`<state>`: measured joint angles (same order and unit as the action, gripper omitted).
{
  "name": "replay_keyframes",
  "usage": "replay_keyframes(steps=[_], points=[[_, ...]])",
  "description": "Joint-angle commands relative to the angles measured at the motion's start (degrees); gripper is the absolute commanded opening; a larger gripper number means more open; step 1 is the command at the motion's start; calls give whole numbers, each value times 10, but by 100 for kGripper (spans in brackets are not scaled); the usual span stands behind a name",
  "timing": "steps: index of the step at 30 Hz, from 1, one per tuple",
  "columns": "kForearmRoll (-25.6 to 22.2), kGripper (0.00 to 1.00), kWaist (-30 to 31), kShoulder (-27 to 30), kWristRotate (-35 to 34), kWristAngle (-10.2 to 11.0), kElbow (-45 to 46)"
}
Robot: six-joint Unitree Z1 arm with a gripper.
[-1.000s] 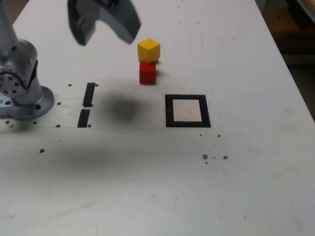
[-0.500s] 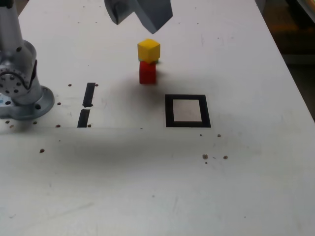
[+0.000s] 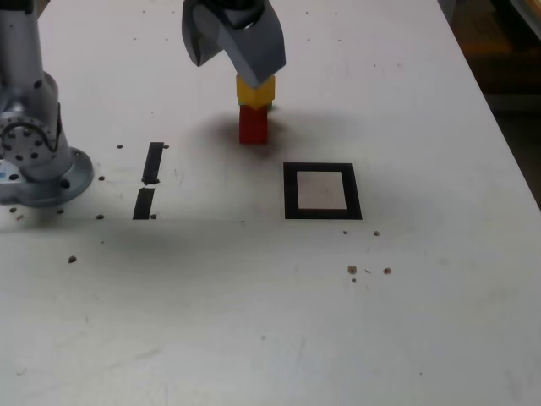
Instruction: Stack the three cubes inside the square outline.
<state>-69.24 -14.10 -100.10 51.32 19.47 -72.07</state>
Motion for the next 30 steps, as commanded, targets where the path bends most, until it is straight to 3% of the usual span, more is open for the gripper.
replay_keyframes(steps=[1, 7, 13, 21, 30], points=[[17, 97, -15, -7, 5, 0, 8], [27, 92, -19, -30, 4, -3, 5], [36, 80, -19, -45, -5, -4, 4], [53, 45, -19, -52, -23, -5, -2], [54, 35, -19, -56, -24, -21, -4]])
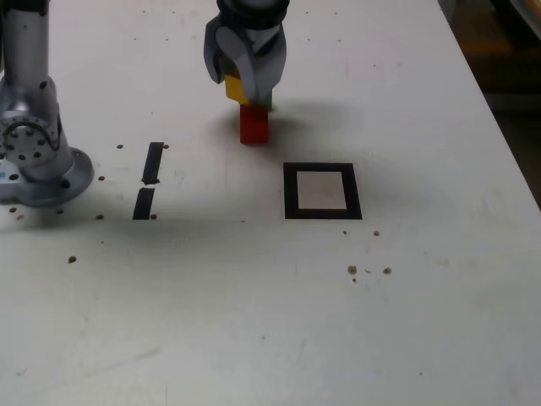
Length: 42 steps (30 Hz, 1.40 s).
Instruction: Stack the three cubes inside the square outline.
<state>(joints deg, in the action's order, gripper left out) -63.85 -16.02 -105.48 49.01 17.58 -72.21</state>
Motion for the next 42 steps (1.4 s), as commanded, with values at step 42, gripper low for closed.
replay_keyframes(steps=[42], points=[[-222, 26, 75, -259, -352, -104, -390]])
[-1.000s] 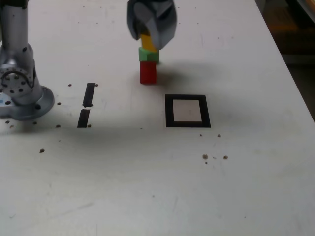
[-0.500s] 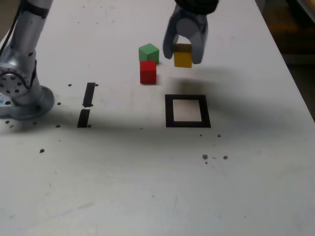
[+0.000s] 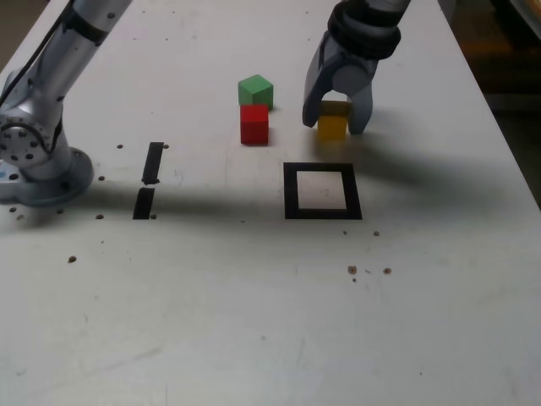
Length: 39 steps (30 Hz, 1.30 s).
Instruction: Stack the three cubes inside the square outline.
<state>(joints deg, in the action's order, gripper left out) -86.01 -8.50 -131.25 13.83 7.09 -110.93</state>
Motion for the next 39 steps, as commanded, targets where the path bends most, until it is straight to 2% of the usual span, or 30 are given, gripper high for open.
replay_keyframes(steps=[1, 6, 10, 13, 18, 20, 26, 30, 35, 39], points=[[0, 26, 0, -3, -1, 1, -2], [2, 27, 0, -5, -4, 1, 0], [2, 36, -1, -5, -6, 0, -1], [1, 54, -1, -5, -3, -4, -3], [-7, 90, -1, 3, 2, -20, -10], [-15, 97, 0, 8, 2, -25, -15], [-54, 100, 0, 41, -7, -44, -24], [-67, 100, -1, 104, -21, -40, 15], [-57, 99, -8, 192, -47, -29, 114], [-19, 96, -17, 232, -77, -26, 206]])
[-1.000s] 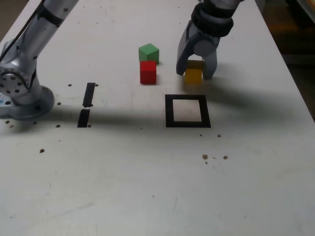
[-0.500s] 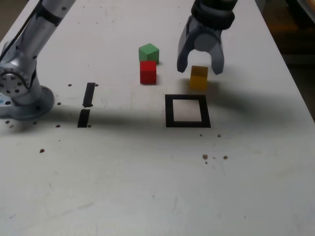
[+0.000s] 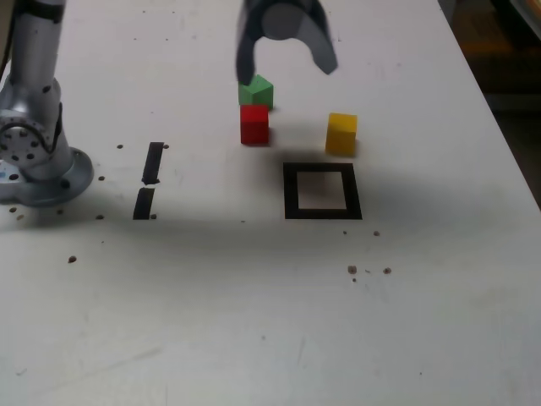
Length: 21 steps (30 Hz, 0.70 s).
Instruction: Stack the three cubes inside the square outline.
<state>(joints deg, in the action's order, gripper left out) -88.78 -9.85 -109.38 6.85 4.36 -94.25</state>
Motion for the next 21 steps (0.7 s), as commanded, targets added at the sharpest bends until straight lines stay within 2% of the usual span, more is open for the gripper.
replay_keyframes(steps=[1, 5, 10, 17, 21], points=[[20, 96, -8, 18, -13, 1, 61], [73, 96, -24, 25, -26, -4, 134], [129, 95, -40, 17, -19, -15, 172], [171, 92, -66, 5, -1, -21, 205], [190, 86, -69, -6, 7, -28, 212]])
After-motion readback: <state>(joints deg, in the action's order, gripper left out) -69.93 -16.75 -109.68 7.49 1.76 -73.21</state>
